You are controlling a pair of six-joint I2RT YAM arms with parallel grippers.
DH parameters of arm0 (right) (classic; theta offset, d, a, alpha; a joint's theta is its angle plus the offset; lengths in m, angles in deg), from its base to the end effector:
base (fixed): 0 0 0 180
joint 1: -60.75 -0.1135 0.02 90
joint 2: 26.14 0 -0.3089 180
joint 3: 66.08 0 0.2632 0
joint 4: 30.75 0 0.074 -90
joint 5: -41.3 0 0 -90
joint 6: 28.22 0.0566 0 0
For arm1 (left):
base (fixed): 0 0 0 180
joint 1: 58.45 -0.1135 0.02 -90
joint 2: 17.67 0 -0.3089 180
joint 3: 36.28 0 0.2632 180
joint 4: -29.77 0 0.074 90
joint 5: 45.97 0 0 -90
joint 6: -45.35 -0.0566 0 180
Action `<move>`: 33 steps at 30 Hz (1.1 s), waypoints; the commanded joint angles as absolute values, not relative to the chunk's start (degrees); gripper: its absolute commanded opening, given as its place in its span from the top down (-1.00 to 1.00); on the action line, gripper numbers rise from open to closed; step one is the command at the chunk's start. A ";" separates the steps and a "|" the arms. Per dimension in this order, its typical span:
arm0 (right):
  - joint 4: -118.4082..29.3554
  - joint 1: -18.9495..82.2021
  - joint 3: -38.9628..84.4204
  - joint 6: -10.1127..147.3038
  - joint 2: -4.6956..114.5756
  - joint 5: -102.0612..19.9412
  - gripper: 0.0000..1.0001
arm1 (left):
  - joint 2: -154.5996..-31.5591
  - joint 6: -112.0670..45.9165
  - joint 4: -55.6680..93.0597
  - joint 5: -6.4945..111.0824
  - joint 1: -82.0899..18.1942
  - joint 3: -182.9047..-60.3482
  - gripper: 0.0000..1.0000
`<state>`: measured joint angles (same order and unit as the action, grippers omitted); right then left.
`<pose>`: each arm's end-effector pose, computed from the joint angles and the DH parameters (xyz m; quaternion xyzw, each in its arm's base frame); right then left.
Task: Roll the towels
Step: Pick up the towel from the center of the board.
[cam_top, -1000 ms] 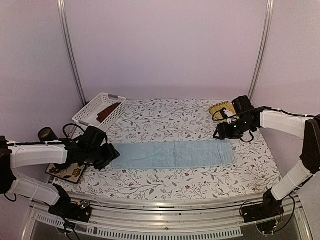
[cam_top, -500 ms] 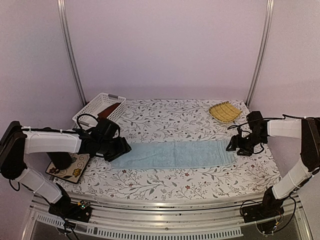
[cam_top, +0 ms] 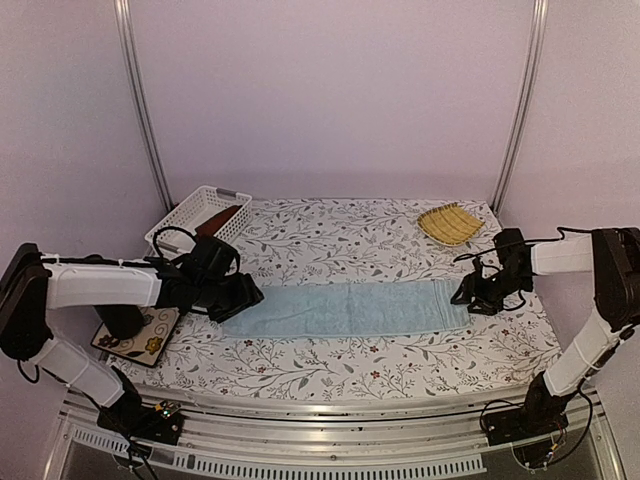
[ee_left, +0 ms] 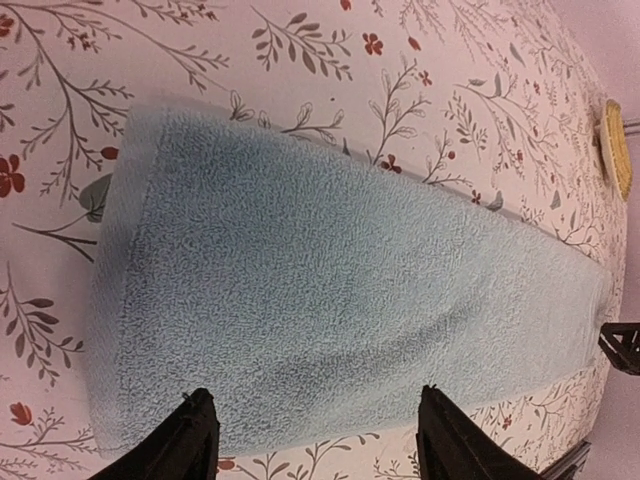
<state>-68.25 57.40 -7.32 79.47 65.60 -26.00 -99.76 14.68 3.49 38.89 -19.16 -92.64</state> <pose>0.2906 0.0389 0.1600 0.0875 0.9629 0.2210 0.1280 0.2314 -0.1828 0.2024 -0.1787 0.9276 -0.2189 0.2441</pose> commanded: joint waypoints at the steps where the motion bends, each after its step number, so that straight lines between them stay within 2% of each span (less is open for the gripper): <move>1: -66.72 58.54 -9.04 79.82 69.71 -25.61 -0.12 | -98.11 14.13 3.69 38.89 -18.42 -92.45 -0.37; 7: -64.94 60.15 -10.78 80.65 71.82 -24.18 0.32 | -97.32 14.29 3.58 38.91 -18.37 -92.44 -0.37; 12: -64.61 60.91 -11.33 80.94 72.84 -24.21 0.52 | -97.34 14.45 3.63 39.23 -18.37 -92.74 -0.37; 17: -64.90 61.00 -10.79 80.82 73.41 -24.43 0.91 | -97.50 14.44 3.67 39.08 -18.41 -92.97 -0.37; 23: -65.58 61.02 -10.13 80.85 72.96 -24.57 0.96 | -97.83 14.47 3.53 39.13 -18.42 -93.18 -0.37; 33: -75.25 61.15 -2.47 79.28 62.89 -29.31 0.97 | -98.12 14.20 2.17 38.23 -18.38 -94.19 -0.37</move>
